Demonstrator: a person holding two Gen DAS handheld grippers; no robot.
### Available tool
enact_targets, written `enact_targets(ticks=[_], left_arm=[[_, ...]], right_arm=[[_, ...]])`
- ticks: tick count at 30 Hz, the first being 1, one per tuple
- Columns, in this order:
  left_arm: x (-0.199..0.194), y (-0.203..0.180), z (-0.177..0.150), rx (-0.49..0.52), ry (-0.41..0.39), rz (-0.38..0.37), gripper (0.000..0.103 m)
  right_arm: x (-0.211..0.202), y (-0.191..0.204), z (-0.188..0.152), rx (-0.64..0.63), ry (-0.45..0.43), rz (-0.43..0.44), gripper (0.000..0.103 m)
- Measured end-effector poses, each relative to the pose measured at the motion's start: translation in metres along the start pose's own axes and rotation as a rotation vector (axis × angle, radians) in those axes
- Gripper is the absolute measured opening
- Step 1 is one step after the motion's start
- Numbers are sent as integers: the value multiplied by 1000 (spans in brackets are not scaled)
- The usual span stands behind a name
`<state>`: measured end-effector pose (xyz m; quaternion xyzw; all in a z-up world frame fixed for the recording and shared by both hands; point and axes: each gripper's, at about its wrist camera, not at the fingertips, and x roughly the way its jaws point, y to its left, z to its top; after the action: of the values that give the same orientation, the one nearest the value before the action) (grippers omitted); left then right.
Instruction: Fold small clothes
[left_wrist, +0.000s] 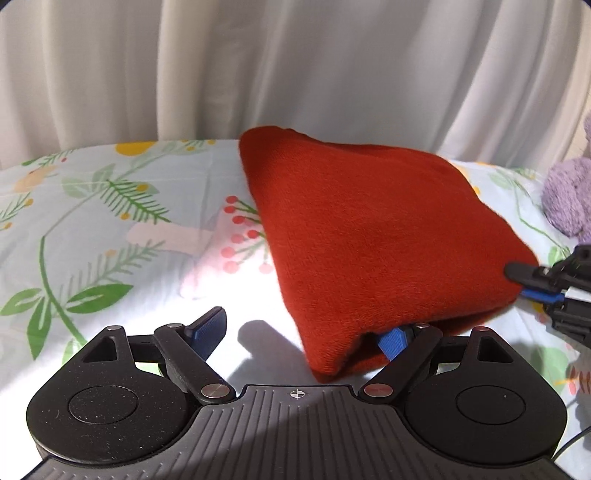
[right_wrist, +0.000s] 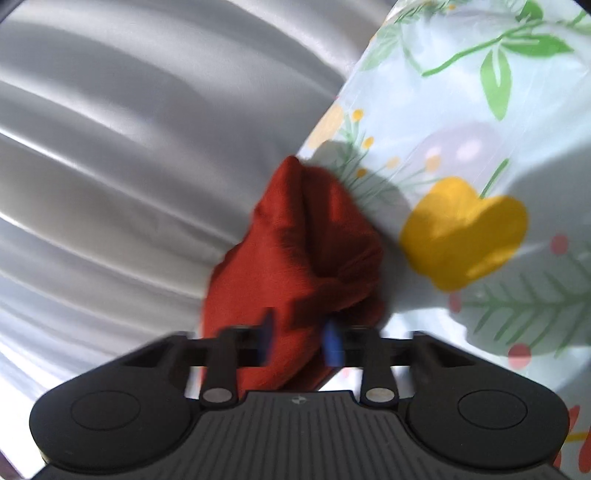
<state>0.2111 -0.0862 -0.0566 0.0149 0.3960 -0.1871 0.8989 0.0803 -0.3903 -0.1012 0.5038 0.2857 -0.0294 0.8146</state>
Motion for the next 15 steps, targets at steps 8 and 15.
enact_targets(ticks=[8,15], left_arm=[[-10,42,4,-132,10,-31,92],[-6,58,-1,-209,71,-95,94]], right_arm=[[-2,-8,10,27,55,147,7],[11,3,15,-186,145,2,9]])
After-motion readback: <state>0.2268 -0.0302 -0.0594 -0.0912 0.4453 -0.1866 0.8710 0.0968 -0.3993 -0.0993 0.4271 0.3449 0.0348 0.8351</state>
